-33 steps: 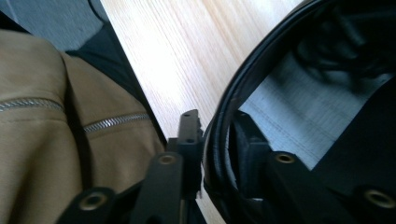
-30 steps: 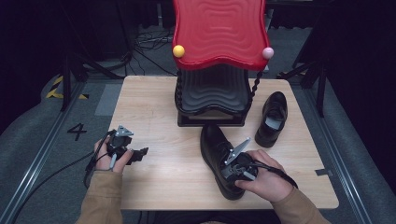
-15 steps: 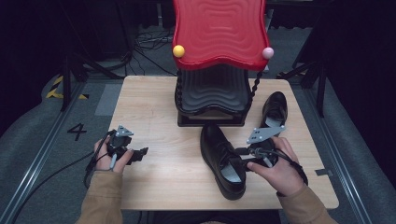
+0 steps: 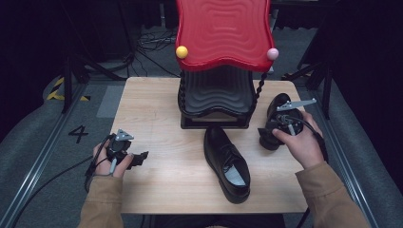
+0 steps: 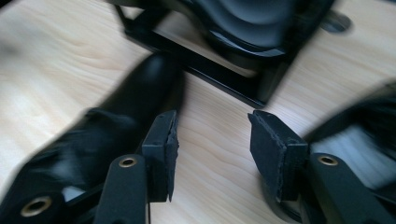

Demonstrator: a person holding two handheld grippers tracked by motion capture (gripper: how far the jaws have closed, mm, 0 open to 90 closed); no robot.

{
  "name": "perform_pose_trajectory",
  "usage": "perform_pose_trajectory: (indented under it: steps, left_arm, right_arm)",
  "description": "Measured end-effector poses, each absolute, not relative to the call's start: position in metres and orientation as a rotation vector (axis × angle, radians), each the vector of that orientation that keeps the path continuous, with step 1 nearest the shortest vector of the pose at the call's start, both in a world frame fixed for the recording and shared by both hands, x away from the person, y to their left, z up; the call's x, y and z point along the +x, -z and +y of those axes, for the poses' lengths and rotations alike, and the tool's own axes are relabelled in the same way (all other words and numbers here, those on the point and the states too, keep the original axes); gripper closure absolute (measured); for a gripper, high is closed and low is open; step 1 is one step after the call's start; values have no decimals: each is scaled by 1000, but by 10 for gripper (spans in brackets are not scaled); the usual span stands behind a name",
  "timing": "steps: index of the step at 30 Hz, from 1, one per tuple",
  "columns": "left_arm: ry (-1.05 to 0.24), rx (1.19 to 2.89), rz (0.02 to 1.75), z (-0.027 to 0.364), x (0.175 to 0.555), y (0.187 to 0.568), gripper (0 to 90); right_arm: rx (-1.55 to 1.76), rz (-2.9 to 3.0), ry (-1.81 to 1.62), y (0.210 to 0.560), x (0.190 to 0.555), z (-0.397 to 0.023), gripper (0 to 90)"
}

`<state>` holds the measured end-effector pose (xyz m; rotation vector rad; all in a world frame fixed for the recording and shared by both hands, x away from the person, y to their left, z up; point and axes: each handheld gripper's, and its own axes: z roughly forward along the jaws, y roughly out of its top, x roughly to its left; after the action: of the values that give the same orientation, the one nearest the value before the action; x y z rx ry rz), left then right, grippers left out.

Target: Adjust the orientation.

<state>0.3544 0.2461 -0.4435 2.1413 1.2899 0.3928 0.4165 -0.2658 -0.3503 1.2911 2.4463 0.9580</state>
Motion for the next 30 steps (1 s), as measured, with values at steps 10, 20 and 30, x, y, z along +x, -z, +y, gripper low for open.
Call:
perform_pose_trajectory:
  steps: [10, 20, 30]
  left_arm:
    - [-379, 2146, 1293, 248, 354, 444, 212]
    - [-377, 2148, 1296, 247, 355, 446, 209]
    - [-383, 2144, 1297, 248, 355, 446, 209]
  right_arm:
    - [1479, 2455, -683, 362, 455, -286, 462]
    - [1605, 2558, -460, 388, 478, -285, 542]
    - [1702, 2670, -294, 421, 494, -272, 730]
